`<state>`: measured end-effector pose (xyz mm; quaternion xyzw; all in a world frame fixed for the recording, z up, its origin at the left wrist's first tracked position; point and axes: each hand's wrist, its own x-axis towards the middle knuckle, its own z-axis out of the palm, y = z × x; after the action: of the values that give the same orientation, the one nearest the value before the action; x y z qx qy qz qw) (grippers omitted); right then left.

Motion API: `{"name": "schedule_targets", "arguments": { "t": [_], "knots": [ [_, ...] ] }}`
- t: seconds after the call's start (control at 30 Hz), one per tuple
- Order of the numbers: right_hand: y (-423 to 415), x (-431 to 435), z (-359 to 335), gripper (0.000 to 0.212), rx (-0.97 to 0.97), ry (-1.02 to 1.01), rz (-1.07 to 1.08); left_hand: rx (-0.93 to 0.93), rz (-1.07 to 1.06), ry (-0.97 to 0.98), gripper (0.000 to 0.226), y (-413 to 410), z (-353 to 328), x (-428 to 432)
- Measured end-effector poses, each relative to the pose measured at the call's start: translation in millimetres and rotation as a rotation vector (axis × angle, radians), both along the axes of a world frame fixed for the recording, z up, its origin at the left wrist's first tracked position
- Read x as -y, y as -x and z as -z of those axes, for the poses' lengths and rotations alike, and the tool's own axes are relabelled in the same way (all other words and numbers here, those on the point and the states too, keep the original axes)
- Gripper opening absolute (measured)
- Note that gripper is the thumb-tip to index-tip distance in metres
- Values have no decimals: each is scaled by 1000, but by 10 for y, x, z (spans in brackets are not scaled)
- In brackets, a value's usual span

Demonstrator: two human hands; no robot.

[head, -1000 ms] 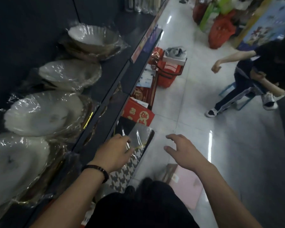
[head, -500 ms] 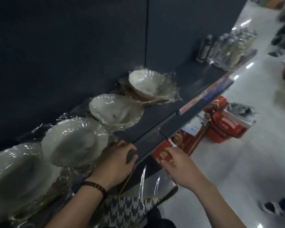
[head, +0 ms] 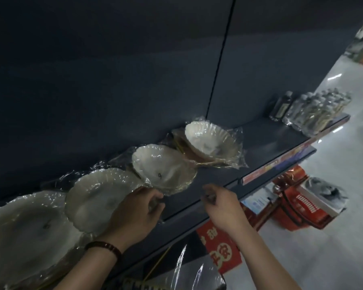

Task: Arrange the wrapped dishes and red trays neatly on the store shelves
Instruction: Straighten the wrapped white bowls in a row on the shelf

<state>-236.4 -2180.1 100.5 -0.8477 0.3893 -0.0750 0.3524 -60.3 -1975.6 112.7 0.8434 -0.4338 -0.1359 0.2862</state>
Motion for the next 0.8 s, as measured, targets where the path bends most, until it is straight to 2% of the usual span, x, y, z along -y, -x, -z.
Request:
{"name": "schedule_targets", "arguments": {
  "t": [0.17, 0.3, 0.53, 0.8],
  "knots": [
    [-146, 741, -76, 39, 69, 184, 151, -97, -25, 22, 10, 77, -97, 292],
    [-231, 1251, 11, 52, 71, 145, 186, -80, -55, 44, 12, 142, -119, 595],
    [-458, 1670, 450, 39, 42, 109, 95, -112, -131, -1, 7, 279, 71, 723],
    [-433, 1763, 555, 21, 248, 178, 179, -128, -151, 51, 5, 321, 54, 893]
  ]
}}
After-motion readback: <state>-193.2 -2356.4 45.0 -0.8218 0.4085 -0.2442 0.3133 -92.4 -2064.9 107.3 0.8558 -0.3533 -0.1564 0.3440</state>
